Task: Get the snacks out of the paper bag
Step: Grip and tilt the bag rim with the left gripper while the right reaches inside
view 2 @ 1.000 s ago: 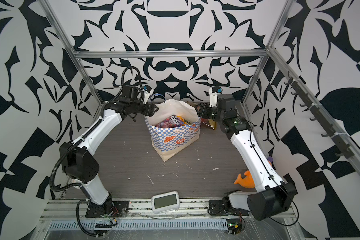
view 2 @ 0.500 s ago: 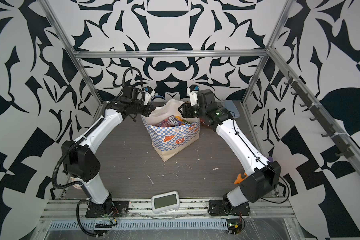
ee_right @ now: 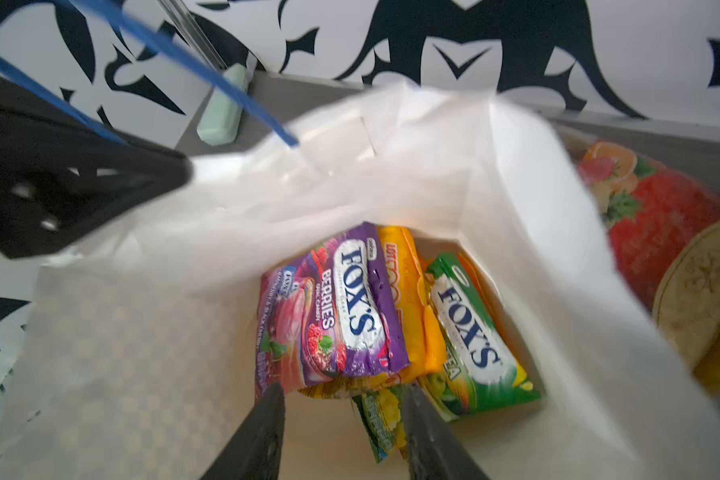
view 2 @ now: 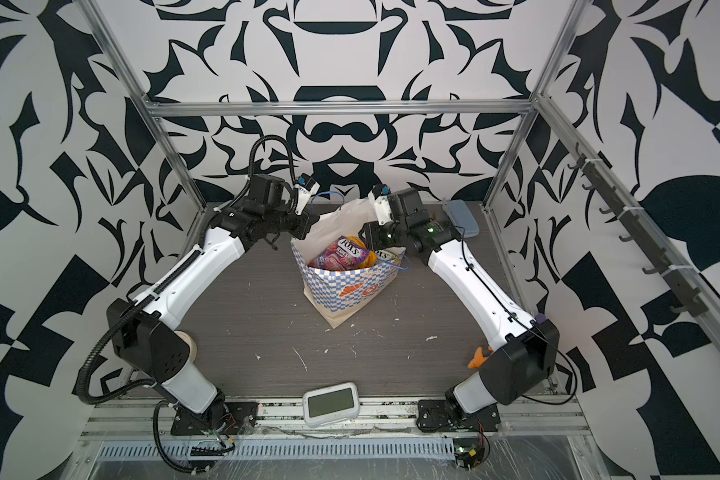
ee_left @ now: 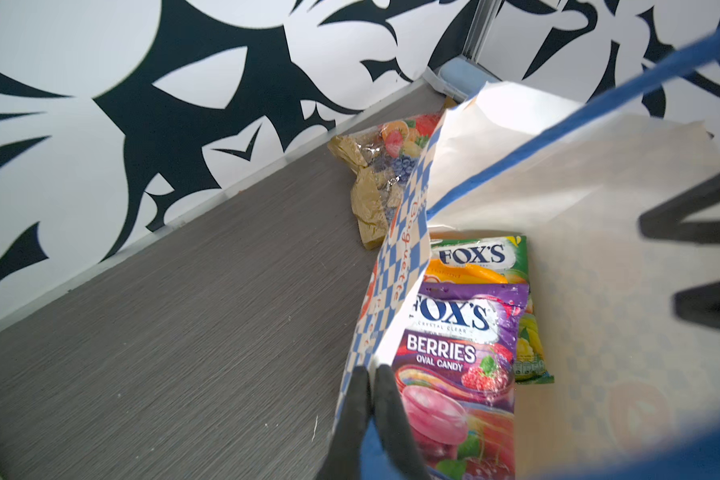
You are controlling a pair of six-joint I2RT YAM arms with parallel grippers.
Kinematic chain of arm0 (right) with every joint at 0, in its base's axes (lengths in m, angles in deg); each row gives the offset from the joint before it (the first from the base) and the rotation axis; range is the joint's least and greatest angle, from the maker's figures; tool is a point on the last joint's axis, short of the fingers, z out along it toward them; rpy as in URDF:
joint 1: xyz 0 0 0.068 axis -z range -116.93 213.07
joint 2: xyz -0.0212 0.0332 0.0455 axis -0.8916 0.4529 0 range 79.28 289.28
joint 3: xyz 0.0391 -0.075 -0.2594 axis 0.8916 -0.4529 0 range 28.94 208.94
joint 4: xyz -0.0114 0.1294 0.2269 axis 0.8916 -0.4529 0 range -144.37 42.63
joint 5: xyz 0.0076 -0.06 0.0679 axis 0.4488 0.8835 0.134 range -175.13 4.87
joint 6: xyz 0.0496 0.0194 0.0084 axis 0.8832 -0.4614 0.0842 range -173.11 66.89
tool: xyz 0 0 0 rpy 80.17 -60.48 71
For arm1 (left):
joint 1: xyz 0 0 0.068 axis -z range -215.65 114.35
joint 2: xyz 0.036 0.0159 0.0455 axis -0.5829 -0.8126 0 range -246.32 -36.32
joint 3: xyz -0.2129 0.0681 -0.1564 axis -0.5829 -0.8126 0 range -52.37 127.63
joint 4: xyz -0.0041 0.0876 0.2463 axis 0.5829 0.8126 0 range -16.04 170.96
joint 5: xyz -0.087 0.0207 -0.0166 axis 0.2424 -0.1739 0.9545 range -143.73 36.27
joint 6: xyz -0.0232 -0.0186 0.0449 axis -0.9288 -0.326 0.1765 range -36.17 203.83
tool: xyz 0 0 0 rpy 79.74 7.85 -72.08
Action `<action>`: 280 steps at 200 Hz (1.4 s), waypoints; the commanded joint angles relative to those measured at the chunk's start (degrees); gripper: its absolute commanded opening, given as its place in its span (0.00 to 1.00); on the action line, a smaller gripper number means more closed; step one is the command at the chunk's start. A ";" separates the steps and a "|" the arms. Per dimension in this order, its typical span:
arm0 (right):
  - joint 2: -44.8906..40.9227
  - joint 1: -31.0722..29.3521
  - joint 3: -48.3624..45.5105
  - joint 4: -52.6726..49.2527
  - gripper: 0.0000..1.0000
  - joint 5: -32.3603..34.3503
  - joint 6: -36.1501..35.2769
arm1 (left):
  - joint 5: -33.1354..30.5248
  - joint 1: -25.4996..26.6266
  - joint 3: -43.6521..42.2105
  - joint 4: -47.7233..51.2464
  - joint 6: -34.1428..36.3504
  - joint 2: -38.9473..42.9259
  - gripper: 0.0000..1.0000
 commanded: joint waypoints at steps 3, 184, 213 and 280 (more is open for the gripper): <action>-3.04 -0.59 -5.58 -0.90 0.49 0.94 -1.17 | -1.10 0.84 0.21 -4.73 -2.28 6.63 0.00; 11.99 -22.08 -0.41 27.65 0.43 -4.23 2.43 | -13.23 -4.58 -3.95 -6.74 1.76 15.78 0.00; 8.28 -22.15 -3.41 26.45 0.42 -0.05 1.97 | -6.39 -4.15 -5.77 -7.93 0.26 17.28 0.00; -3.84 -22.12 -16.35 22.30 0.43 20.30 3.72 | 4.37 -1.11 -19.07 -11.94 -5.17 22.62 0.00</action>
